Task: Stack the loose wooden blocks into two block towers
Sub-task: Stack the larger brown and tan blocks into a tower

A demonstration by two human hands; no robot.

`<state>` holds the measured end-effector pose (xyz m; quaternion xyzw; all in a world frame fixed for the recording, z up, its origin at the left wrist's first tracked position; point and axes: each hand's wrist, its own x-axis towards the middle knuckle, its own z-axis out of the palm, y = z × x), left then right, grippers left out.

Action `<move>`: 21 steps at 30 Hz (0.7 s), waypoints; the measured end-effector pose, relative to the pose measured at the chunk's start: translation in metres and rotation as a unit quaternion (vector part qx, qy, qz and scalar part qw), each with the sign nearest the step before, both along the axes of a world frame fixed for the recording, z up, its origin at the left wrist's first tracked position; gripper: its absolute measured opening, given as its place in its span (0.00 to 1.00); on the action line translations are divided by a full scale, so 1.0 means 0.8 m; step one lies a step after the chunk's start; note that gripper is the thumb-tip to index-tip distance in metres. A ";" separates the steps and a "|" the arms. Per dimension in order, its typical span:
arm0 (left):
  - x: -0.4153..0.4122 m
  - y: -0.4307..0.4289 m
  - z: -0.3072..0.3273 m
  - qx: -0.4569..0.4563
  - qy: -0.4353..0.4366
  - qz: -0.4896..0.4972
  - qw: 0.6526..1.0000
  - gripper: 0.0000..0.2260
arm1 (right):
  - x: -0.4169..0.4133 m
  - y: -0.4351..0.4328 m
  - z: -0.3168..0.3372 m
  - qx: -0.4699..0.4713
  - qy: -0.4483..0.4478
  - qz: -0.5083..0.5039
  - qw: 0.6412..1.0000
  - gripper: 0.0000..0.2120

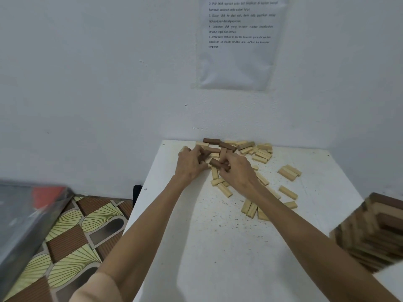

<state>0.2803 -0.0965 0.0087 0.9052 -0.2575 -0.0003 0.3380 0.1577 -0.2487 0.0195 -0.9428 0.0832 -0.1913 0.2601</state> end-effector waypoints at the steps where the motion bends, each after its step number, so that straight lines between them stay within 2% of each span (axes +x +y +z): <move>1: -0.007 0.005 0.000 -0.005 0.002 -0.004 1.000 0.16 | -0.007 0.003 0.000 -0.001 0.001 -0.002 1.000 0.06; 12: -0.137 0.098 -0.007 -0.031 -0.014 -0.055 0.998 0.16 | -0.115 0.054 -0.010 0.013 0.014 0.024 1.000 0.10; 21: -0.237 0.157 -0.025 0.028 -0.047 -0.104 0.993 0.19 | -0.218 0.084 -0.033 -0.044 0.024 0.081 0.995 0.11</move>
